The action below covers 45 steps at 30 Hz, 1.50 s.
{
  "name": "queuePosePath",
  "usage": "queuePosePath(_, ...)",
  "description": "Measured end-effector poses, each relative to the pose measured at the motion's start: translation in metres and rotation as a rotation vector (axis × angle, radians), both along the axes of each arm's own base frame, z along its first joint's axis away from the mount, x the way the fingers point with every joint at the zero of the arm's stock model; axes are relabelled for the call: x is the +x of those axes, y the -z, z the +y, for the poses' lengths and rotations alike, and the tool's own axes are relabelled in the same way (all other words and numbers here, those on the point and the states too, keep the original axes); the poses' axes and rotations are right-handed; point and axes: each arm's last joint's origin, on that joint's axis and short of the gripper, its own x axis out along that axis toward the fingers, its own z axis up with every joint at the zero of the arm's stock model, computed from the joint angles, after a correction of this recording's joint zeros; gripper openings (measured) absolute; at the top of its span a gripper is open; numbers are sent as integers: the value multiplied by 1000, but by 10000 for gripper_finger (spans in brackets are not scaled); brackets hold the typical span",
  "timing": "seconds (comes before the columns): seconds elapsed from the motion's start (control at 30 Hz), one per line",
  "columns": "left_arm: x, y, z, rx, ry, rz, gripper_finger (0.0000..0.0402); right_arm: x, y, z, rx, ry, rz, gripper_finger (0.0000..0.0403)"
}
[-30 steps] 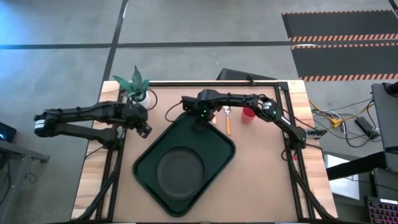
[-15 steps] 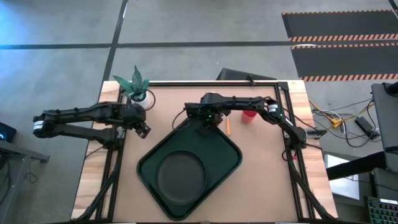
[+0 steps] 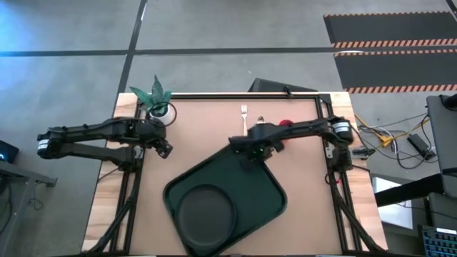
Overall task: Pick and place plate/cup/fork/spoon on tray
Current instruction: Adjust the black serving tray
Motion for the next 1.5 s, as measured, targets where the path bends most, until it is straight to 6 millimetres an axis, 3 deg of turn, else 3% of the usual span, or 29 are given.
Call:
queuePosePath(0.27,6,2,1,2,6,2,180,-30,-3,48,17,156,-38,27)
queuePosePath(0.53,7,2,1,2,6,1,180,-34,1,102,68,241,-102,27)
queuePosePath(0.87,9,2,1,4,5,-15,180,-52,25,146,76,391,-110,27)
queuePosePath(1.03,8,2,1,4,6,-16,180,-61,43,151,48,404,-108,27)
queuePosePath(1.27,8,2,1,0,8,-17,180,-75,65,138,16,389,-54,27)
queuePosePath(1.5,8,2,1,-8,10,-18,180,-82,99,125,47,422,-117,27)
